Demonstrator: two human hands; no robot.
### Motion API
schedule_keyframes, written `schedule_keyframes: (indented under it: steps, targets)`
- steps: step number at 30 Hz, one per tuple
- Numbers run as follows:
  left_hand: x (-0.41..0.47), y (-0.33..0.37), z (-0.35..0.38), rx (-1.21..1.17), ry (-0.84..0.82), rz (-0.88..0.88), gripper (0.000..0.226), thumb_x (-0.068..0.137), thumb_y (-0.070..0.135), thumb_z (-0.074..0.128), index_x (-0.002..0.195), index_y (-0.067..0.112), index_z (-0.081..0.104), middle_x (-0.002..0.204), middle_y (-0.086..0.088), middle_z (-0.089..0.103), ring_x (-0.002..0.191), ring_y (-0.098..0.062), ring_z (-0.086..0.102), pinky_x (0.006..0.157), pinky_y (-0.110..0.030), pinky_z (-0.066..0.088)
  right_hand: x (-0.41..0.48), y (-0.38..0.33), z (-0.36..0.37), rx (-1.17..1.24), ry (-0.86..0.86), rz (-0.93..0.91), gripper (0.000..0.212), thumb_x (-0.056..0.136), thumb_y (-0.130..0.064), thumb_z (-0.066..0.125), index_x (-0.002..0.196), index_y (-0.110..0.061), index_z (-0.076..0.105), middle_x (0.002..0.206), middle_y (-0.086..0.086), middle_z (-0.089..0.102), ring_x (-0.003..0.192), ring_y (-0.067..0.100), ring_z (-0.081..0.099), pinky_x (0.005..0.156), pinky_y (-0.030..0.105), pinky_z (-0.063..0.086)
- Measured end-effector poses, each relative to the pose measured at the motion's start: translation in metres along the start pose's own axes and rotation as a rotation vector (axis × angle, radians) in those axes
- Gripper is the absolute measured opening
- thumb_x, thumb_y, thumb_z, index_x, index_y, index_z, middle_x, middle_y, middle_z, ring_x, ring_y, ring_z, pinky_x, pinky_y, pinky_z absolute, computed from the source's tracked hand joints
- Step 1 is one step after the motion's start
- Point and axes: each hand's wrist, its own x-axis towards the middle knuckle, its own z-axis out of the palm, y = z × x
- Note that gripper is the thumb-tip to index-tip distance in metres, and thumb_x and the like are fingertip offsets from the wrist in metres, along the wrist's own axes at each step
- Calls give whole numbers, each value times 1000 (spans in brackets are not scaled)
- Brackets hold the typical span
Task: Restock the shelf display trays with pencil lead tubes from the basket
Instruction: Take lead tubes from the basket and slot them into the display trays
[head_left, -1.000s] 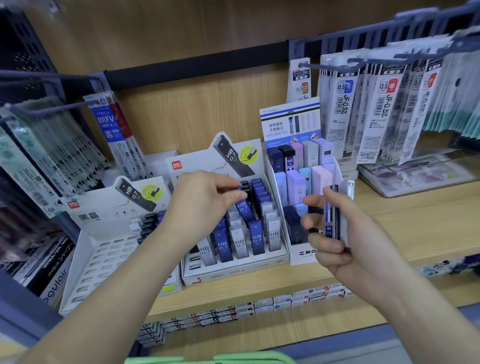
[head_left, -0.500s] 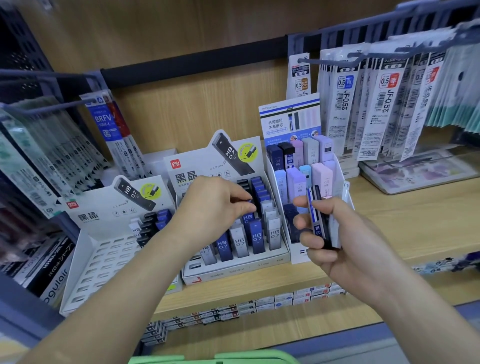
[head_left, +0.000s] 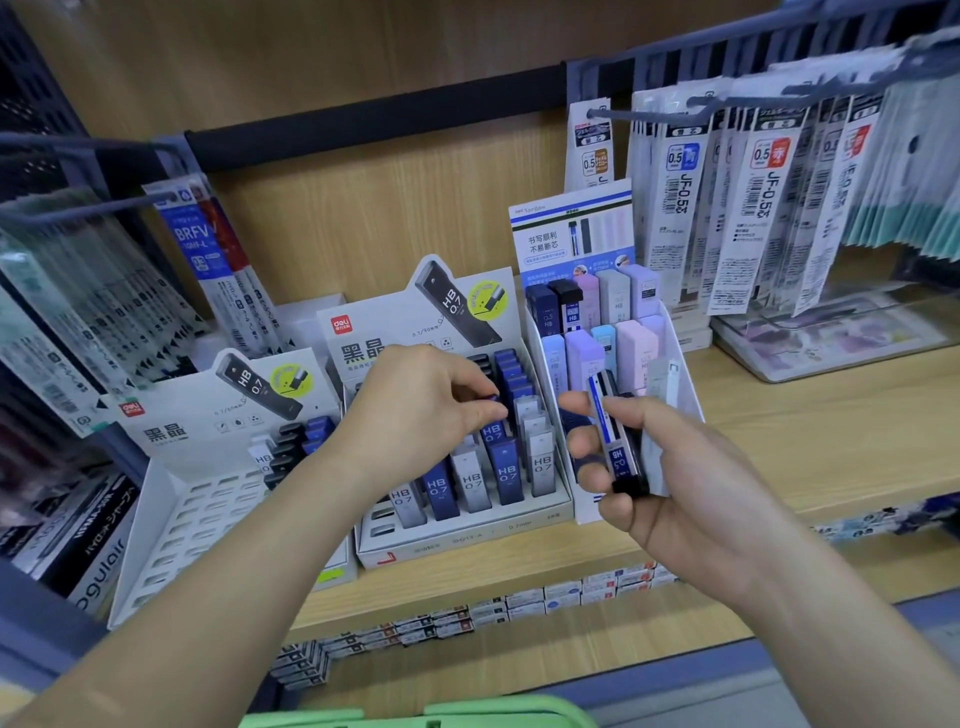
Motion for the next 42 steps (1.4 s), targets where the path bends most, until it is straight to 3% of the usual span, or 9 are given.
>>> schedule_keyframes:
  steps: [5,9,16,24,29,33,35,39,42]
  targets:
    - [-2,2,-3,10,-35,32,14,75,33,80,87,26,77,68,20,66,72,8,60,63,-3,42,-2,-3,-1,-14,-4,5,29,99,-24,50,111,-7,70,74,9,68,48,13,53,35,19,39]
    - [-3,1,-1,33,-8,59,16,75,34,79,89,26,77,71,14,69,69,1,62,65,-12,47,-2,-5,-4,-31,-29,16,31,100,-28,48,110,-9,71,83,12,73,49,14,55,35,18,39]
    - [-3,-1,2,-39,1,34,8,73,30,81,77,29,76,64,14,68,66,-1,62,64,-14,49,0,-8,-9,-7,2,-28,31,99,-24,50,109,-5,72,75,9,67,49,14,52,35,19,38]
    - [-3,-6,3,60,-3,57,11,75,33,78,84,26,77,70,16,69,69,3,62,65,-11,47,2,-10,-15,13,-16,-25,31,98,-24,50,103,-5,75,71,6,61,49,14,51,36,20,39]
    - [0,0,7,99,-160,64,10,86,28,70,93,29,77,86,29,67,82,12,60,68,1,37,1,-12,-18,-2,-19,-22,29,97,-23,53,99,-5,77,75,5,54,51,14,52,37,21,39]
    - [8,2,10,-26,-114,-63,8,79,25,78,73,28,73,54,16,64,48,5,53,51,-8,36,-1,-10,-18,-98,-77,-19,27,92,-23,60,103,-5,75,68,2,59,54,14,56,39,21,41]
    - [9,2,12,-48,-78,-90,14,77,27,79,68,24,69,50,12,61,43,2,49,48,-11,36,-2,-8,-17,-127,-83,-30,27,90,-23,61,104,-3,74,67,2,61,54,13,57,39,20,40]
    - [-3,9,8,74,15,-36,10,87,32,67,79,29,74,51,25,58,53,7,54,49,-8,35,-2,-6,-15,-148,-74,-45,26,86,-21,65,96,0,75,71,7,61,54,12,55,38,18,38]
    - [-18,26,4,-276,-19,35,18,90,31,61,105,29,71,89,15,72,85,-3,65,73,-18,51,-1,-5,-14,-154,-89,-35,24,82,-15,68,97,3,74,72,11,59,55,12,54,38,18,36]
